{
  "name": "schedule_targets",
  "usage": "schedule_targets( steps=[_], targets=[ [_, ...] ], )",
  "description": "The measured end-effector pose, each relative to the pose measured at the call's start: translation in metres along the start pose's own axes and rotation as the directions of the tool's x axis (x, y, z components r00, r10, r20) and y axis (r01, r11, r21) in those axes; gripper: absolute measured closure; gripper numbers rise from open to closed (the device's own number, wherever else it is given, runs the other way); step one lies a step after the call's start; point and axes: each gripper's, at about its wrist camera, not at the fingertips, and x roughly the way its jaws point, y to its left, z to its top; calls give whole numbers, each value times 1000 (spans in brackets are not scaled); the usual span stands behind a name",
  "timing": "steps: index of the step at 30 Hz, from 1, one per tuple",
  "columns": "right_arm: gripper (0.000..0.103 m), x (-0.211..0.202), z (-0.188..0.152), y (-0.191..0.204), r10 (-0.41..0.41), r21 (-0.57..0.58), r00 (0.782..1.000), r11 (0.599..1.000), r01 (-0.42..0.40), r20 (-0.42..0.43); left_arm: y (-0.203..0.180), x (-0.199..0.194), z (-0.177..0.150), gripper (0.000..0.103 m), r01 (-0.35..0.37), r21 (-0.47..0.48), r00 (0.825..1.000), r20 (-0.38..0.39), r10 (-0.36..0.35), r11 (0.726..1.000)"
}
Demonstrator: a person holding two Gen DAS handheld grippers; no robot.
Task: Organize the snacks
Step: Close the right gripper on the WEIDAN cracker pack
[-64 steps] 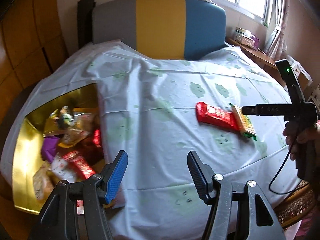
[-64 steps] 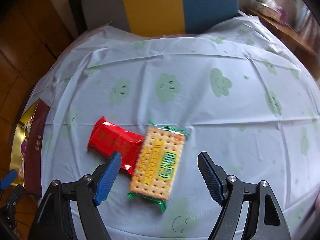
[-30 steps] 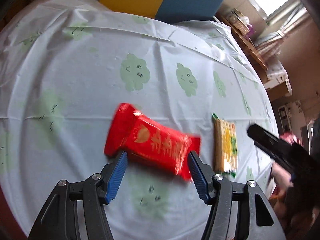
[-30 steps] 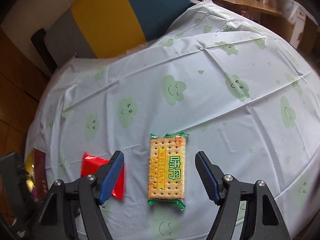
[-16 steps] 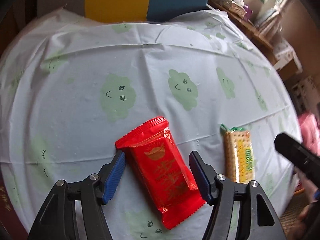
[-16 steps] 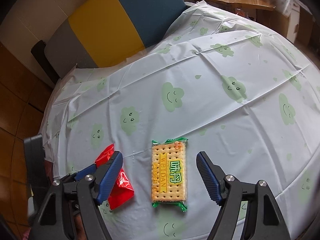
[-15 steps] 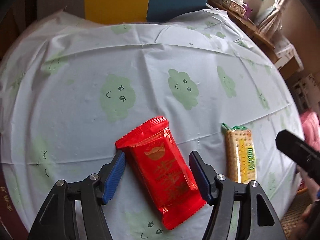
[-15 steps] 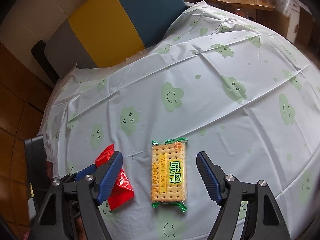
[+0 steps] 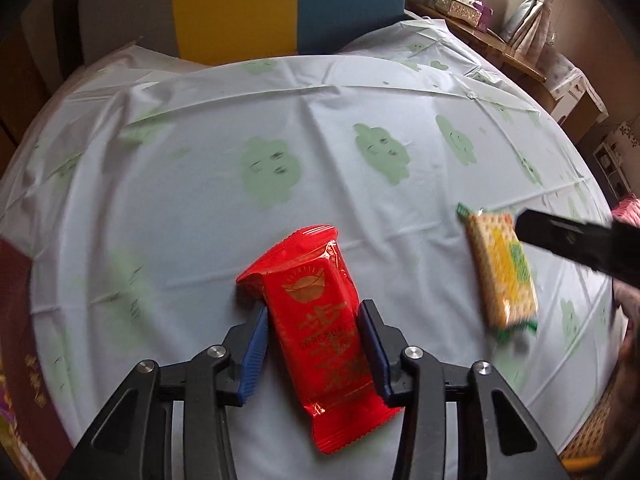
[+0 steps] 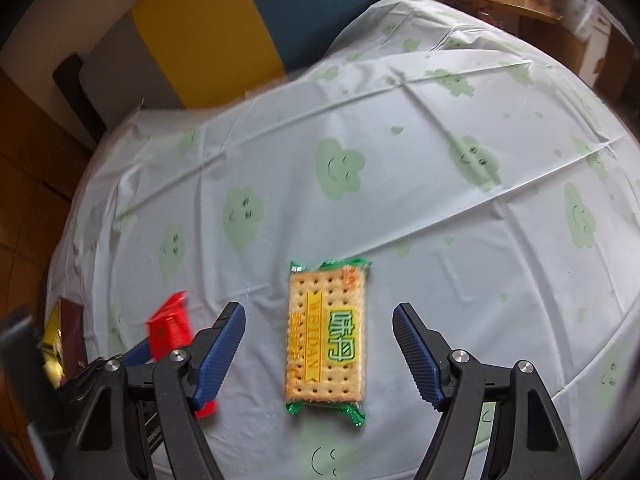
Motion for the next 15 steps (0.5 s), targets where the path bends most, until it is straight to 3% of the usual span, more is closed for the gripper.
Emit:
schedule_targets(
  steps=[11, 14, 15],
  targets=[
    [28, 27, -13, 15, -94, -120, 993, 989, 85, -68, 36, -33, -71, 58, -26, 8, 998, 53, 25, 1000],
    [53, 33, -17, 23, -122, -175, 989, 979, 107, -80, 38, -36, -82, 58, -29, 18, 996, 87, 28, 999],
    [53, 32, -19, 27, -122, -199, 990, 974, 105, -72, 38, -36, -85, 57, -30, 16, 995, 97, 28, 999]
  ],
)
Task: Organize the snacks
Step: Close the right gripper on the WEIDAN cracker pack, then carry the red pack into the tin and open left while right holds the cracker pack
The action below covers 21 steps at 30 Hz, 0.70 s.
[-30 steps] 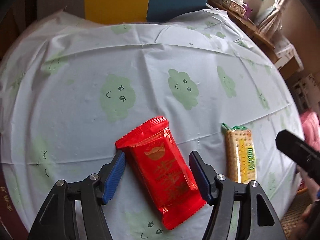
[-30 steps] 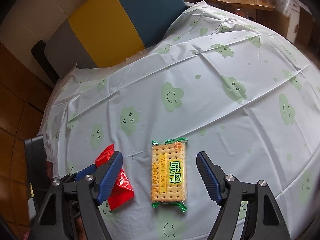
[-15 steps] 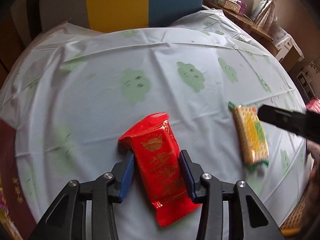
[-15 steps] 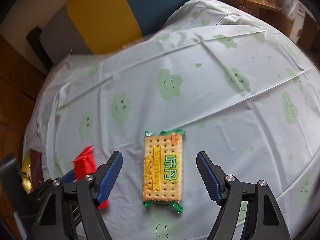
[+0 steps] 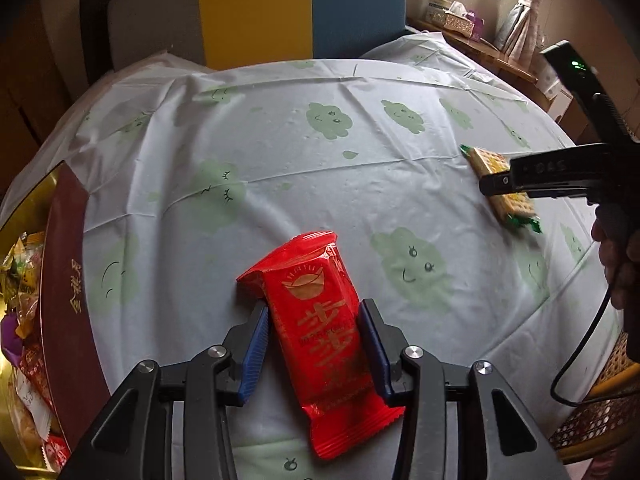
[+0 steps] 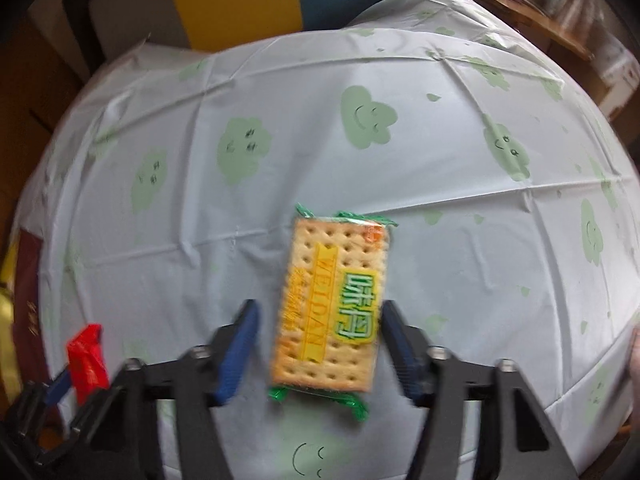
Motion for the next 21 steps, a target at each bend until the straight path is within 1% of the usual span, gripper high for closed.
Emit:
schedule_targets(
  steps=[3, 4, 6, 8, 9, 10, 15, 21],
  targets=[
    [53, -4, -5, 20, 90, -78, 996, 993, -89, 8, 2, 0, -4, 55, 9, -24, 1000, 28, -9, 1000],
    [53, -4, -8, 31, 104, -134, 995, 986, -103, 6, 3, 0, -5, 55, 11, -31, 999, 34, -10, 999],
    [53, 0, -14, 48, 111, -205, 994, 972, -111, -12, 4, 0, -7, 55, 16, -41, 999, 45, -14, 999],
    [53, 1, -20, 62, 95, -268, 996, 959, -91, -1, 5, 0, -7, 55, 16, -43, 998, 54, -13, 999],
    [52, 4, -21, 64, 105, -277, 994, 955, -107, -21, 5, 0, -8, 55, 15, -46, 998, 59, -12, 999],
    [51, 5, -22, 65, 103, -278, 994, 955, -105, -21, 5, 0, -8, 56, 15, -52, 998, 65, -12, 999],
    [50, 6, -20, 64, 93, -295, 996, 951, -92, -12, 4, -1, -11, 56, 6, -60, 996, 93, -1, 998],
    [50, 6, -24, 67, 78, -331, 997, 941, -72, 3, 4, -1, -12, 57, 1, -70, 995, 103, 7, 998]
  ],
)
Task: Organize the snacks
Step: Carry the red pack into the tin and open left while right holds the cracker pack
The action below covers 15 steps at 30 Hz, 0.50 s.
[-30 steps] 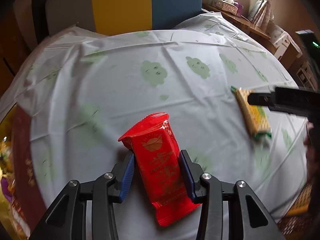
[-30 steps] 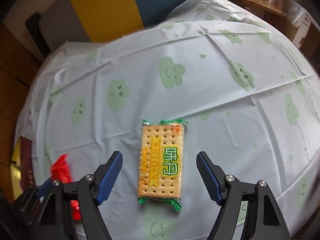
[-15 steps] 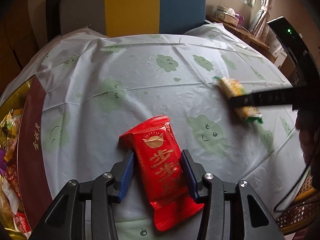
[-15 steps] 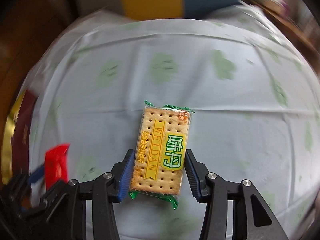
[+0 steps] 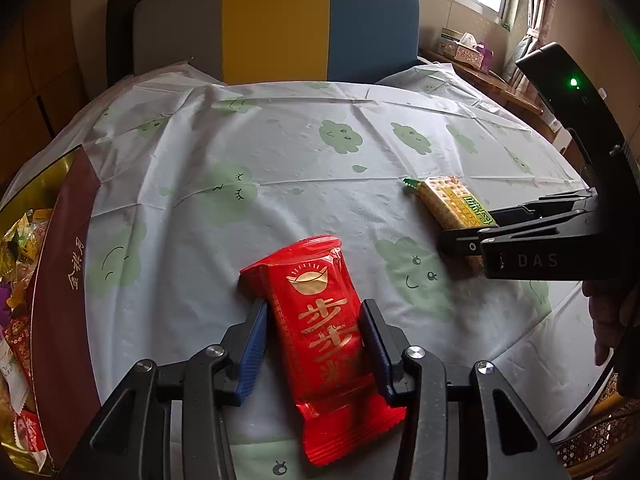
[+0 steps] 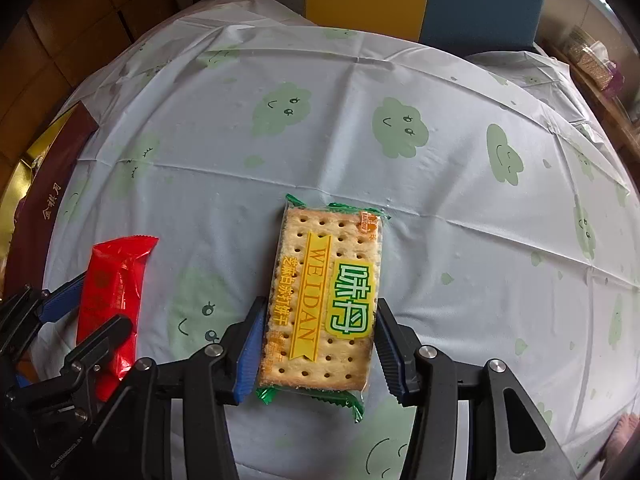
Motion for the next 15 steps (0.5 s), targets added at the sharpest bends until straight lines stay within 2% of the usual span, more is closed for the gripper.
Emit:
schedule_targets(
  steps=[11, 15],
  targets=[
    [51, -3, -11, 16, -35, -43, 999, 998, 36, 12, 6, -8, 0, 60, -28, -42, 999, -28, 27, 999],
    [51, -4, -13, 20, -35, -45, 999, 998, 35, 10, 9, -22, -1, 60, -41, -48, 999, -7, 41, 998]
  ],
)
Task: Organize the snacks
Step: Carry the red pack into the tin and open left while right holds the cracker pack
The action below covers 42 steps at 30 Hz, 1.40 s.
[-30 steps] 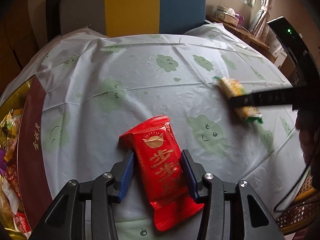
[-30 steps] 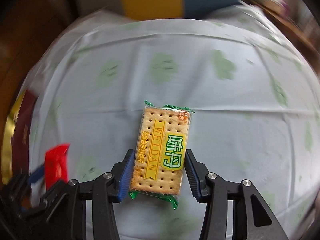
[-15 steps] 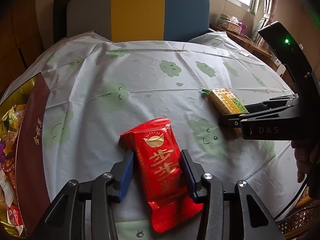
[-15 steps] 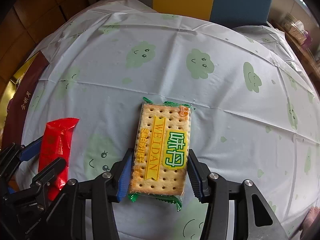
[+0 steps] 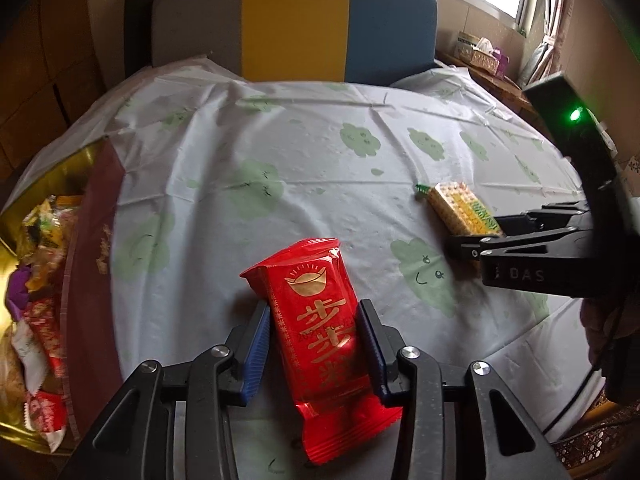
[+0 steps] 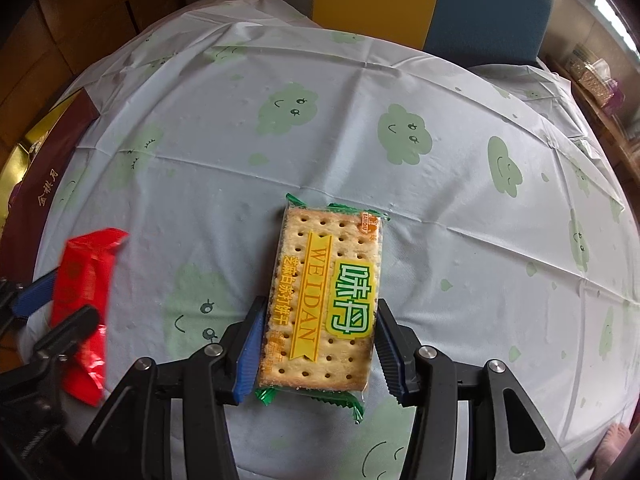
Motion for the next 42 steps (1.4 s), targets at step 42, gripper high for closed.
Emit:
schedule_targets(
  steps=[42],
  targets=[
    [54, -14, -14, 17, -74, -100, 995, 992, 81, 71, 192, -114, -38, 60, -191, -402, 965, 89, 246, 895]
  ],
)
